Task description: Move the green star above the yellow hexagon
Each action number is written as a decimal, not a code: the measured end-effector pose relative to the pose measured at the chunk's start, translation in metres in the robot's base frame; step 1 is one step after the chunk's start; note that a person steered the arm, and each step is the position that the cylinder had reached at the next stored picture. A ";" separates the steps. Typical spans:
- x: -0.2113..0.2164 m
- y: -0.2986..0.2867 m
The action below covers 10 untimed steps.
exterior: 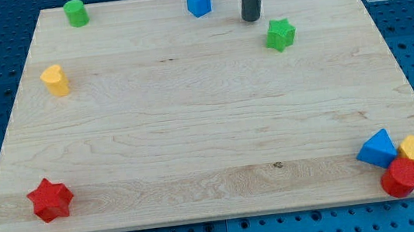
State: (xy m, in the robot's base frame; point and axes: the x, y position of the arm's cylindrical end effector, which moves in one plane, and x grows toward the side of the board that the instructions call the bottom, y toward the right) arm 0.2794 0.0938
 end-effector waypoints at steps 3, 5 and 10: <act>0.032 0.005; 0.032 0.015; 0.066 0.059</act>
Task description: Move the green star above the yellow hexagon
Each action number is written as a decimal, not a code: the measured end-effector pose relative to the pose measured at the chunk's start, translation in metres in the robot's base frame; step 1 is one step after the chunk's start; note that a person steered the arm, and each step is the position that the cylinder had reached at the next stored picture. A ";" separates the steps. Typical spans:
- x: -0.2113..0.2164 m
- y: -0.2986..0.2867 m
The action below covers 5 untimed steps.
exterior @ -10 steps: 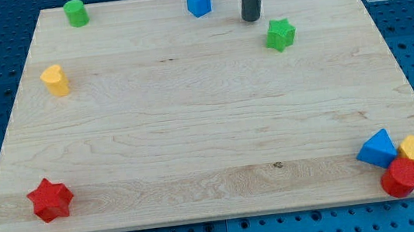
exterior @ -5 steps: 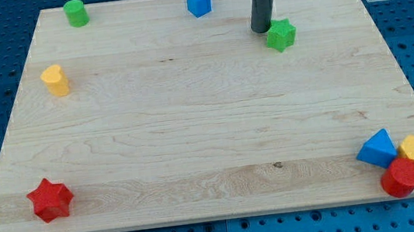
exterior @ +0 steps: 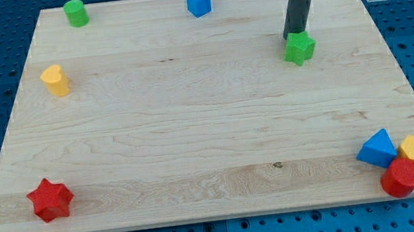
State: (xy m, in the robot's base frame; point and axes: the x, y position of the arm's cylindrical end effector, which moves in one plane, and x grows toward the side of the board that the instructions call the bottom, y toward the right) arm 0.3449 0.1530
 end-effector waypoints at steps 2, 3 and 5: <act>0.012 0.005; 0.014 0.005; 0.034 0.005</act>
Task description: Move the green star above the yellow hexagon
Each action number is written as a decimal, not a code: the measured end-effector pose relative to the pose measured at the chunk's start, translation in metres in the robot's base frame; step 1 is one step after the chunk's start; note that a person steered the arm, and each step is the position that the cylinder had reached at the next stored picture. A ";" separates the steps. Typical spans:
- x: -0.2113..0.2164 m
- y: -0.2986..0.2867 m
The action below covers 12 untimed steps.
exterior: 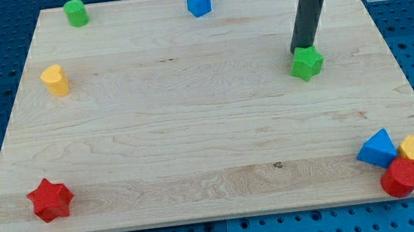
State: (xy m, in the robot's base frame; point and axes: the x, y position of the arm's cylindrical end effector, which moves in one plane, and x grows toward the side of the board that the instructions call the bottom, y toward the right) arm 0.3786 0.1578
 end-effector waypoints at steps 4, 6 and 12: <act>0.051 -0.042; 0.052 -0.013; 0.077 0.012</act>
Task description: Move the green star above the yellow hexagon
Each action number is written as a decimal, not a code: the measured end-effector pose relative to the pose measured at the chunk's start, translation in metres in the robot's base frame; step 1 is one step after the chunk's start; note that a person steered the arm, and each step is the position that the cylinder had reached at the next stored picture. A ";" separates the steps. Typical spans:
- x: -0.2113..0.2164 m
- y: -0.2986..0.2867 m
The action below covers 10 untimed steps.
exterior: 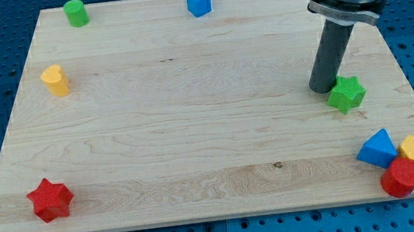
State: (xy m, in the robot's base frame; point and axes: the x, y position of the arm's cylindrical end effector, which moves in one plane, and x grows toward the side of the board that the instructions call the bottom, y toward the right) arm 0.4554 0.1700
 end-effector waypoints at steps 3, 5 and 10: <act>0.000 0.012; 0.020 0.027; 0.034 0.041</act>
State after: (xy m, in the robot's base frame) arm 0.4890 0.2111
